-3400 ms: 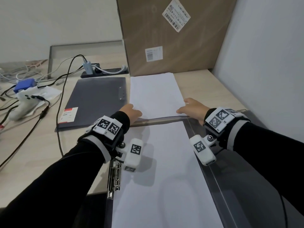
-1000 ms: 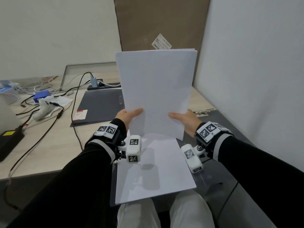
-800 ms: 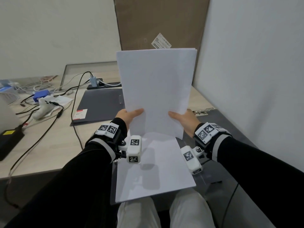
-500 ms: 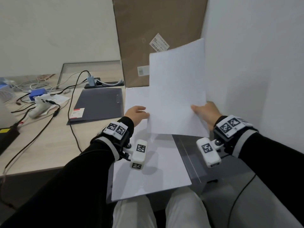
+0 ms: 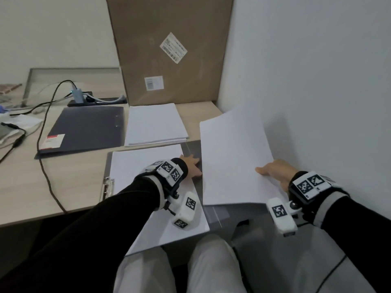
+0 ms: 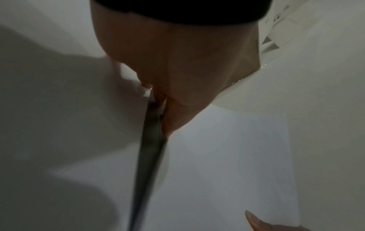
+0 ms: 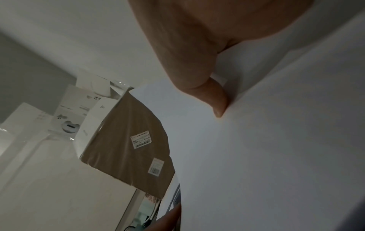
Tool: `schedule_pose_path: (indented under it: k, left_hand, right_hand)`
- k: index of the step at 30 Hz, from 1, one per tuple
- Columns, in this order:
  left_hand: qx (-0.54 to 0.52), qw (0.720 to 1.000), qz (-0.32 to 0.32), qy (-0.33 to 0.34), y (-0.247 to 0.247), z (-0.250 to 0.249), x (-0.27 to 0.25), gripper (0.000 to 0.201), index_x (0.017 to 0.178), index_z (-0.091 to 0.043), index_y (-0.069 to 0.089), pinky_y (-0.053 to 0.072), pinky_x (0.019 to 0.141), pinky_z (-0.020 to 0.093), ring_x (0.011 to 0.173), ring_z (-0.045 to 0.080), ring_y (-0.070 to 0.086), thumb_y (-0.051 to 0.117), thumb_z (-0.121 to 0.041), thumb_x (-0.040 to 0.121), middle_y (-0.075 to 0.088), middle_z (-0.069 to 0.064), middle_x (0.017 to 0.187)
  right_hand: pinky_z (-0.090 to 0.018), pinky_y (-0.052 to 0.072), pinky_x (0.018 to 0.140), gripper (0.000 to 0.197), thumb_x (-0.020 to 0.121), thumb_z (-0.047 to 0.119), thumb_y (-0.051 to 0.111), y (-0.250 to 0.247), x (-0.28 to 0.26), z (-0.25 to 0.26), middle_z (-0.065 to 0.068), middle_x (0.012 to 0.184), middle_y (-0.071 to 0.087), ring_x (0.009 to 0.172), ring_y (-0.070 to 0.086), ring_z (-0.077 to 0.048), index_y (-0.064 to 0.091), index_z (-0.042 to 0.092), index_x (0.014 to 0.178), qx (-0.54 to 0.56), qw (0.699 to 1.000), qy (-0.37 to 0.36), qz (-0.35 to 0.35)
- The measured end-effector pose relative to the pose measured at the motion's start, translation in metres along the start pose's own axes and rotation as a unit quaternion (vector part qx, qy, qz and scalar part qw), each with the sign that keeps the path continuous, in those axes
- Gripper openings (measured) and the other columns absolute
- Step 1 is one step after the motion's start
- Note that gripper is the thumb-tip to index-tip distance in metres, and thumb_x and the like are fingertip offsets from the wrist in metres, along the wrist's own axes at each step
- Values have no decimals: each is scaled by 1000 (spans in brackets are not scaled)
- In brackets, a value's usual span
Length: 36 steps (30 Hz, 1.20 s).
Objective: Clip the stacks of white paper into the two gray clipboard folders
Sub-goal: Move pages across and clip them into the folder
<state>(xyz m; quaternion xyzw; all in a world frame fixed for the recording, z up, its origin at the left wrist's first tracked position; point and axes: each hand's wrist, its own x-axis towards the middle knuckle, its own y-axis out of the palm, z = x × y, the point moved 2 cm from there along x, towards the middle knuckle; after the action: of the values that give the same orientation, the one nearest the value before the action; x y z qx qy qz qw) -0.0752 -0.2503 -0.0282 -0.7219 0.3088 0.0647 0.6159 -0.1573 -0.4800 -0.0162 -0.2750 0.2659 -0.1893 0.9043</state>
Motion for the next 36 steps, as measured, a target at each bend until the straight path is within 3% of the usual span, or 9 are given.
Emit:
schedule_pose_path:
  k: [6,11,15,18,20,24,27,30,36]
  left_hand:
    - [12,999,-9,31,8,26,-8,73,153,-24,0,10,120,42,149,27,-3,43,-35,95,-3,0,162]
    - [-24,999,-12,33,5,59,-19,72,152,-29,6,4,122,37,150,18,-6,48,-34,94,0,-8,161]
    - [-125,989,-73,20,-7,67,-28,50,146,-25,34,18,116,28,145,18,25,41,-35,97,32,-2,155]
    - [-315,937,-151,-6,-18,60,-31,37,120,-8,60,39,102,34,119,27,53,40,-31,98,59,14,123]
    - [-439,889,-130,-4,-18,50,-32,28,107,-7,59,46,98,38,101,27,58,43,-28,97,60,13,106]
    - [-528,842,-108,-31,-12,43,-23,28,115,3,55,47,100,50,111,37,61,51,-15,93,61,21,123]
    - [-485,861,-140,-56,-13,33,-29,11,105,-6,51,52,95,41,95,23,56,50,-9,94,59,19,114]
    - [-455,876,-143,-73,-5,29,-27,35,127,6,50,52,90,37,91,21,51,48,-8,95,55,24,132]
    - [-459,878,-91,-98,18,18,-33,31,124,4,52,52,91,38,91,22,53,49,-4,93,59,24,118]
  right_hand:
    - [-38,45,95,38,89,8,61,11,2,-3,-16,113,62,103,59,-31,52,-7,123,82,995,16,57]
    - [-44,43,102,36,88,10,62,26,-2,4,-16,118,64,108,60,-33,55,-5,120,101,991,10,89]
    - [-41,46,94,37,90,9,59,35,-8,12,-15,122,64,111,59,-34,55,0,125,115,985,7,125]
    - [-41,45,94,38,91,7,56,40,-9,16,-14,127,62,115,58,-33,53,3,129,123,981,-4,152]
    - [-43,44,98,38,92,6,55,41,-11,19,-14,128,61,117,57,-33,53,4,130,126,978,-9,166]
    - [-48,41,104,38,91,7,56,37,-13,19,-15,126,62,119,56,-35,54,3,129,130,973,-10,190]
    - [-51,42,103,34,91,7,55,30,-14,12,-17,122,63,115,58,-36,56,2,125,136,961,-9,241]
    - [-41,51,89,26,93,4,52,20,-11,4,-16,117,64,102,63,-31,58,3,118,145,957,-26,249]
    - [-31,49,70,4,88,3,59,0,3,-16,-13,91,62,78,59,-25,57,6,86,89,989,3,121]
